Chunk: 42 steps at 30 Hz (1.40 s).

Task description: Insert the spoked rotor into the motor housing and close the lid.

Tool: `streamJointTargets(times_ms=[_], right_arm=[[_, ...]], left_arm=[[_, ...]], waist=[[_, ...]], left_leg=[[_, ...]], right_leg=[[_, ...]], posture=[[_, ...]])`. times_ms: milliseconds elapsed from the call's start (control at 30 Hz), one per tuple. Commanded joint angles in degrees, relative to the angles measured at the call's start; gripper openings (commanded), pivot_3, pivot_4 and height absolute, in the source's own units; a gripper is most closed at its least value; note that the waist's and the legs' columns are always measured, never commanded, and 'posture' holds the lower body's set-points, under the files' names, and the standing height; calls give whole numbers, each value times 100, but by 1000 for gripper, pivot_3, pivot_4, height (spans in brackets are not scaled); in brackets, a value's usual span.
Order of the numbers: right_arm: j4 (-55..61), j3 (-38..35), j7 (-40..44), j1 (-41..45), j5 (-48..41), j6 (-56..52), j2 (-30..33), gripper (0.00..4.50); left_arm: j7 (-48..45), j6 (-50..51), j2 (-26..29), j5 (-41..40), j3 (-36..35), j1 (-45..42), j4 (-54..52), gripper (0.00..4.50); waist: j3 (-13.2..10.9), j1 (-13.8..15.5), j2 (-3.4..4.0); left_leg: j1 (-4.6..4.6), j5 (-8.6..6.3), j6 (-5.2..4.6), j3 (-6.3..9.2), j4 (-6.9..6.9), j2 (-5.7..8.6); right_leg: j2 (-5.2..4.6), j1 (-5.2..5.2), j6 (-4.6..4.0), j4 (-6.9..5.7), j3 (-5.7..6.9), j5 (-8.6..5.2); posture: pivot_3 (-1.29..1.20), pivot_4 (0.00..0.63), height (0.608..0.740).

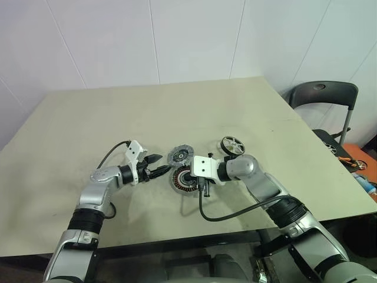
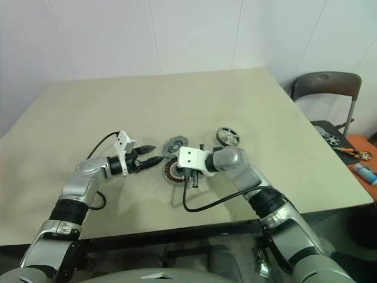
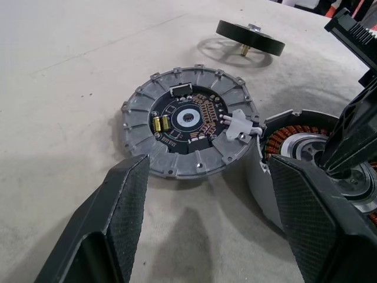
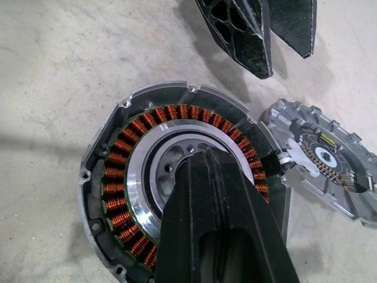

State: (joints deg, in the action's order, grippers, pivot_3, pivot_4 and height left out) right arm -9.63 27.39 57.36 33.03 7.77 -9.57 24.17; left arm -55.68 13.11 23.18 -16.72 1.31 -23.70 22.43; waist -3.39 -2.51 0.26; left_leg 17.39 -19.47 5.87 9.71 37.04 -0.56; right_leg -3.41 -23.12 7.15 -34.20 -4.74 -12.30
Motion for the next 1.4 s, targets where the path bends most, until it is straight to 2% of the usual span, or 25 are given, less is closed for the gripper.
streamJointTargets(times_ms=[33, 133, 233, 433, 533, 633, 700, 800, 833, 933, 1033, 1133, 1267, 1400], right_arm=[[123, -419, 64, 35, -389, -542, -29, 16], [688, -897, 394, 164, -1303, -1527, -201, 16], [1132, -1049, 608, 210, -1804, -2229, -173, 16], [1072, -898, 354, 163, -1543, -2095, 51, 16], [657, -1273, -436, 141, -1186, -1585, 147, 16], [-89, -2325, -2000, 369, -1183, -1448, -75, 16], [-303, -3139, -2678, 396, -1474, -1656, -119, 16], [378, -3506, -2594, -191, -1750, -1691, 23, 608], [691, -3525, -2533, -403, -1854, -1834, 39, 1010], [1754, -3787, -2145, -960, -2891, -3509, 198, 1966], [2201, -4428, -1959, -1083, -4110, -4929, 303, 1966], [2089, -4947, -2224, -1018, -4627, -5538, 252, 1966], [1846, -5423, -2729, -854, -4982, -5793, -51, 1966], [1897, -5185, -3094, -1102, -4859, -5548, -421, 1966]], left_arm=[[-3, -109, 8, 20, -37, -130, -20, 3404], [-27, -144, -7, 11, -42, -151, 43, 3404], [-86, -153, -25, -23, -52, -161, 102, 3404], [-136, -218, -8, -20, -72, -165, 167, 3404], [-122, -272, -13, -62, -133, -129, 96, 3404], [-60, -190, -26, -189, -246, -101, -83, 3404], [-13, -88, -43, -281, -319, -108, -216, 3404], [5, 80, -32, -387, -376, -155, -373, 3404], [-34, 217, -14, -466, -396, -174, -434, 3404], [-174, 586, 98, -655, -441, -354, -565, 3404], [-209, 816, 193, -741, -485, -583, -533, 3404], [-170, 957, 224, -803, -507, -741, -487, 3404], [-93, 1086, 182, -839, -492, -741, -637, 3404], [-8, 1287, 164, -908, -488, -541, -1035, 3404]], waist=[[0, 0, 0], [0, -3, 1], [0, -9, 1], [0, 9, 0], [0, 3, 0], [0, 8, 0], [-1, 22, 0], [0, 41, 1], [0, 27, 1], [-1, -21, 3], [-4, -24, 8], [-4, 3, 7], [-4, -5, 7], [-4, -6, 8]], left_leg=[[0, 0, 0, 0, 0, 0], [1, 0, 0, 1, 0, 0], [2, 0, 0, 2, -2, 0], [3, 0, 0, 1, 0, 0], [3, 0, 0, 0, -1, 0], [5, 0, 0, 0, -1, 0], [7, 0, 0, 0, -1, 0], [11, -1, -1, 1, -9, 1], [9, -4, -8, 1, -16, 1], [8, -10, -19, 0, -19, 0], [9, -10, -19, -1, -9, 0], [-1, -10, -18, -2, 4, 1], [-1, -10, -18, -3, 6, 1], [4, -10, -18, -2, 2, -1]], right_leg=[[0, 0, 0, 0, 0, 0], [0, -2, -1, -1, 0, 1], [0, -4, -1, -1, 0, 1], [0, -3, 0, 0, 0, 0], [0, -3, 1, 0, 0, 0], [0, -5, -1, 0, 0, 0], [0, -6, -2, 0, 0, 1], [-2, -9, -2, 8, 0, 1], [-2, -9, 0, 10, 0, -1], [-1, -11, 3, 8, -1, -4], [-1, -11, 2, 5, -2, -3], [1, 8, -8, 5, -2, -11], [2, 26, 1, 6, -3, -25], [4, 0, 12, 4, -3, -8]], posture=[[0, 0, 740], [0, 0, 740], [0, 0, 740], [0, 0, 740], [0, 0, 740], [0, 0, 740], [0, 0, 740], [0, 0, 740], [0, 0, 740], [0, 0, 740], [0, 0, 740], [0, 0, 740], [0, 0, 740], [0, 0, 740]])
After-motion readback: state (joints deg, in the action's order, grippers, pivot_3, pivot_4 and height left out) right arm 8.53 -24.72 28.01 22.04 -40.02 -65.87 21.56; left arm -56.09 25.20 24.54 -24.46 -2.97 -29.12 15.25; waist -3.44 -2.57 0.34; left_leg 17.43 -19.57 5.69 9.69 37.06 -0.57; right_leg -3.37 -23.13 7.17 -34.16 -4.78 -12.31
